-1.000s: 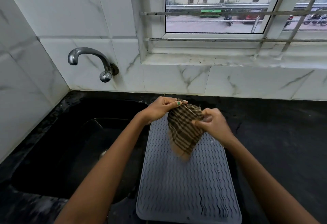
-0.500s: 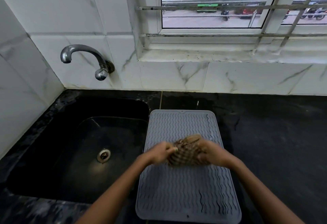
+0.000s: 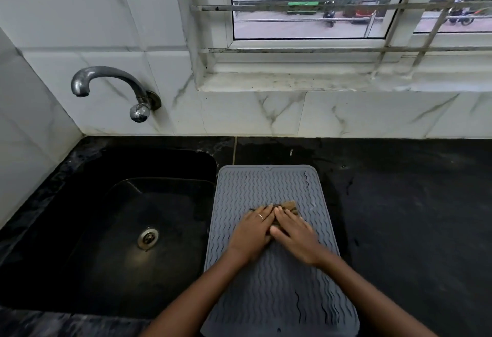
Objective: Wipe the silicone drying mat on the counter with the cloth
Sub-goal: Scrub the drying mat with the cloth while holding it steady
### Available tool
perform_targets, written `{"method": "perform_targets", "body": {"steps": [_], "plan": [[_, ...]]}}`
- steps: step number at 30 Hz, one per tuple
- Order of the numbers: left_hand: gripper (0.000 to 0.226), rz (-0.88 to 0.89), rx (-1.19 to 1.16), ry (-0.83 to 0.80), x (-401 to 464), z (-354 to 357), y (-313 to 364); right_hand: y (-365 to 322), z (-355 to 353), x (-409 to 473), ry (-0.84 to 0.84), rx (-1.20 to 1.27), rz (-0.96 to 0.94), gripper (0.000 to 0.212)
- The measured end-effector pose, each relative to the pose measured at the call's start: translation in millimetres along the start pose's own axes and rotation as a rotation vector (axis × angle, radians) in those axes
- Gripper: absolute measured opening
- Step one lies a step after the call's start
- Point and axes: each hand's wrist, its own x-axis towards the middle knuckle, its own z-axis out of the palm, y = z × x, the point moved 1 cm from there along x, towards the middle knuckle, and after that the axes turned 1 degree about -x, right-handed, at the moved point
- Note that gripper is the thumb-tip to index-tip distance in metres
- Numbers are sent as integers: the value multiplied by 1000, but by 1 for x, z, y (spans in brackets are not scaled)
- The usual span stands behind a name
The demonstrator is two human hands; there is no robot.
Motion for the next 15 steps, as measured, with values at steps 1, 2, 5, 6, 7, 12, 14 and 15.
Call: {"method": "perform_targets", "body": {"steps": [1,2,5,6,7,12,14,15], "plan": [[51,-29,-31,46,3,-5,3,-3,-9,3,72,220,35,57],[44,-89,-99,108,5,-12,7,-3,-18,4,210,419,85,51],[35,-281,-357,241,9,-27,26,-4,-33,-7,606,800,333,37],[33,-299,-402,243,11,-30,34,-5,-33,-10,580,929,388,38],[32,-299,-438,211,12,-33,44,-7,-31,-10,486,1055,405,43],[27,-131,-641,-210,26,-45,69,-17,-31,0,408,1355,485,37],[23,-124,-979,-256,36,-55,56,-10,-43,7,608,1383,524,33],[23,-155,-1059,-192,41,-58,45,-5,-52,11,705,1373,528,35]]}}
